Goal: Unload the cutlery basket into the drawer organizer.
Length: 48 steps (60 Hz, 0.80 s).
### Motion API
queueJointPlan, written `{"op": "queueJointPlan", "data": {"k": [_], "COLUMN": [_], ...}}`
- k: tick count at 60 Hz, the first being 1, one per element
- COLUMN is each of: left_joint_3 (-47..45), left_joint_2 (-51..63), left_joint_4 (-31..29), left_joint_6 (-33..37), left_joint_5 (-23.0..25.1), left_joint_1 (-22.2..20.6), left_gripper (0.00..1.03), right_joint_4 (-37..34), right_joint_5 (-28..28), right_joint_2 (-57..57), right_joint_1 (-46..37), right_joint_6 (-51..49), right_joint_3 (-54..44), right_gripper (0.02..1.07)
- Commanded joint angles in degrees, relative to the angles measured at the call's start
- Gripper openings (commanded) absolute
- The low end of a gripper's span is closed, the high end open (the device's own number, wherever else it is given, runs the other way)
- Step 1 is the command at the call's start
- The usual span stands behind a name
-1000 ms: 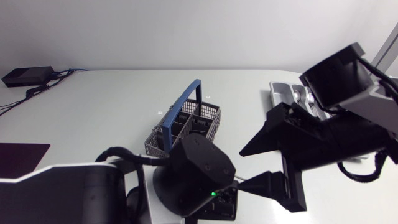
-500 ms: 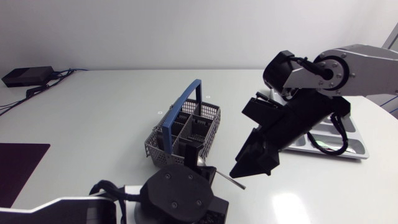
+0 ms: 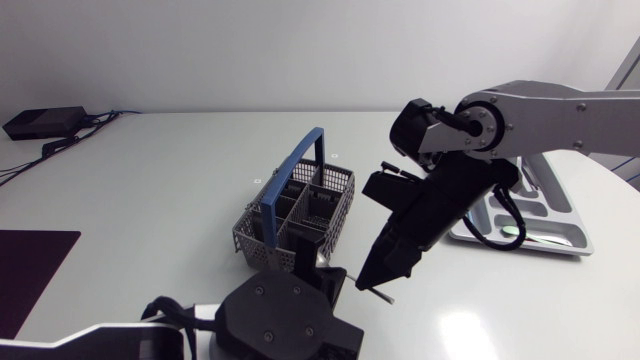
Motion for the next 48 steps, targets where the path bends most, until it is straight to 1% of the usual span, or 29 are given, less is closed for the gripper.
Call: {"op": "queueJointPlan", "data": {"k": [1,5,16,20,23,26,31,32,33,39,42,48], "left_joint_3": [-1.7,-1.8,-1.7,-1.5,-1.1,-1.0,-0.6,-0.5,-0.3,0.7,1.1,3.2], "left_joint_2": [0.5,0.5,-0.1,-0.6,-1.0,-1.0,-1.3,-1.3,-1.5,-2.0,-2.6,-4.3], "left_joint_4": [1.7,2.2,2.5,2.4,1.7,1.6,1.3,1.3,0.8,-1.1,-1.9,-6.1], "left_joint_6": [2.0,2.4,2.3,1.9,1.5,1.4,0.8,0.7,0.1,-1.7,-2.3,-5.5], "left_joint_5": [-1.0,-1.0,-1.0,-0.4,0.4,0.5,1.1,1.2,1.6,2.5,3.5,6.7], "left_joint_1": [-0.6,-0.5,0.0,0.2,0.6,0.7,1.0,1.0,1.3,2.0,2.5,4.6], "left_gripper": [0.04,0.04,0.04,0.13,0.22,0.28,0.41,0.41,0.45,0.57,0.59,0.61], "right_joint_4": [-0.9,-0.9,-0.9,-0.6,-0.4,-0.3,0.1,0.1,0.1,0.2,0.3,0.4], "right_joint_5": [0.2,0.2,0.2,0.2,0.2,0.2,0.2,0.2,0.2,0.2,0.2,0.2], "right_joint_2": [1.7,1.8,1.8,1.8,1.8,1.7,1.6,1.6,1.6,1.6,1.6,1.6], "right_joint_1": [0.6,0.7,0.9,0.9,0.9,0.9,0.7,0.7,0.6,0.4,0.2,-0.6], "right_joint_6": [1.1,1.2,0.8,0.5,0.3,0.2,0.1,0.0,-0.1,-0.7,-1.1,-2.5], "right_joint_3": [1.0,1.2,0.9,0.5,0.2,-0.1,-0.6,-0.7,-0.9,-1.4,-1.7,-2.5], "right_gripper": [0.22,0.12,0.10,0.10,0.10,0.10,0.10,0.10,0.10,0.10,0.10,0.10]}}
